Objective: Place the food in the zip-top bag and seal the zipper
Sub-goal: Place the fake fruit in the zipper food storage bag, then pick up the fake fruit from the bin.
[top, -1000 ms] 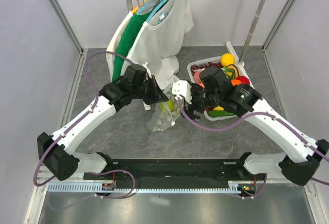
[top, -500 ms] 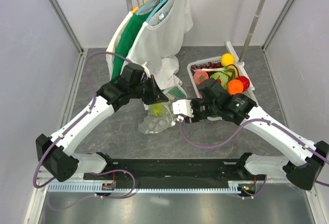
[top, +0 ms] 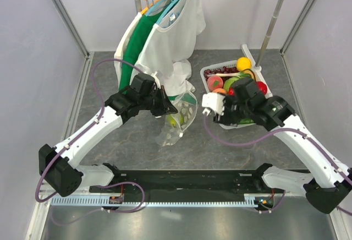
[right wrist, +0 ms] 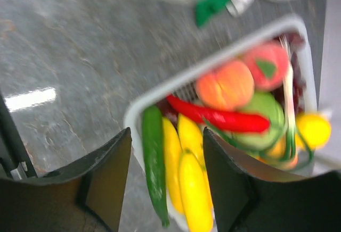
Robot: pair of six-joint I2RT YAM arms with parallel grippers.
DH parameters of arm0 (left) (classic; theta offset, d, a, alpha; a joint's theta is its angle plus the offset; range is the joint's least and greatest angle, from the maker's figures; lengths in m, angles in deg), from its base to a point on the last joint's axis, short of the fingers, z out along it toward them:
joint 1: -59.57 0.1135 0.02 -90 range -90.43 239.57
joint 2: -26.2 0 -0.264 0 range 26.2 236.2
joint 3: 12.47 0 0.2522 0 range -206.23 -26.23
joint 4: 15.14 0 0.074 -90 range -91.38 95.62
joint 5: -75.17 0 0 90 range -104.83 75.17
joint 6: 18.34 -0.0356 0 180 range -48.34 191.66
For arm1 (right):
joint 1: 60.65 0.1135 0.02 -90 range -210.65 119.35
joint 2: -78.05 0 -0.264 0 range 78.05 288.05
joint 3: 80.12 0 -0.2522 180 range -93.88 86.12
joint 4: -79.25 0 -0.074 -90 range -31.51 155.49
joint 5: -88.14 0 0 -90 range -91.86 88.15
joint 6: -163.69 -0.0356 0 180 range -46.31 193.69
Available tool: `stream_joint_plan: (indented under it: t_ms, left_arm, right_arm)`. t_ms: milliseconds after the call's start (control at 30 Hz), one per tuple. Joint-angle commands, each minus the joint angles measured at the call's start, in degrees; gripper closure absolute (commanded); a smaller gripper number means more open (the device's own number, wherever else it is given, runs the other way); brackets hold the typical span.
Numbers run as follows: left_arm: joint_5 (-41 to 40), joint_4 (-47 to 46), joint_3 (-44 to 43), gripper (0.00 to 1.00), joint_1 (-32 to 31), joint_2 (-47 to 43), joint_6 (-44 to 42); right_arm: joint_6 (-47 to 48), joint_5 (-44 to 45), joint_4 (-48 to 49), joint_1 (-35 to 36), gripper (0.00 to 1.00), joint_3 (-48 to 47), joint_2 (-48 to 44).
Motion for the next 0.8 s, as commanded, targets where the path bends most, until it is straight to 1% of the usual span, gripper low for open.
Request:
stream_joint_plan:
  t_ms: [0,33,67,100,133,200,233,300,533,600,767]
  left_arm:
    - [-0.8,-3.2,0.4,0.98,-0.4,0.4,-2.0]
    - [-0.8,-3.2,0.3,0.98,-0.4,0.4,-1.9]
    - [-0.9,-3.3,0.1,0.98,-0.4,0.4,-2.0]
    - [-1.0,-3.3,0.0,0.98,-0.4,0.3,-1.9]
    - [-1.2,-3.5,-0.1,0.98,-0.4,0.2,-1.9]
    - [-1.2,-3.5,-0.1,0.98,-0.4,-0.1,-2.0]
    - [-1.2,-3.5,0.0,0.98,-0.4,-0.2,-2.0]
    - [-1.0,-3.5,0.1,0.98,-0.4,-0.2,-1.9]
    - [-0.9,-4.0,0.3,0.98,-0.4,-0.3,-1.6]
    - [-0.9,-4.0,0.3,0.98,-0.4,-0.2,-1.6]
    - [-0.8,-4.0,0.3,0.98,-0.4,0.2,-1.8]
  right_arm:
    - [-1.8,0.6,-5.1,-11.2,0.34,-6.5,2.1]
    - [-2.3,-0.2,-5.2,-15.2,0.31,-7.9,4.0]
    - [-2.8,-1.2,-5.2,-17.6,0.29,-8.6,5.0]
    - [-3.8,-3.0,-5.5,-20.3,0.23,-9.5,6.3]
    - [-4.6,-5.8,-5.8,-25.5,0.2,-11.3,8.9]
    - [-5.8,-8.4,-6.8,-30.1,0.12,-13.2,11.8]
    - [-6.0,-10.3,-6.9,-34.0,0.1,-14.9,14.3]
    - [-6.2,-11.2,-7.7,-36.5,0.08,-16.3,16.3]
    - [-12.9,-14.8,-9.1,-45.0,0.1,-22.3,25.8]
    - [-13.8,-16.3,-10.1,-46.0,0.1,-23.3,28.1]
    - [-14.4,-17.0,-10.0,-46.3,0.09,-22.6,29.3]
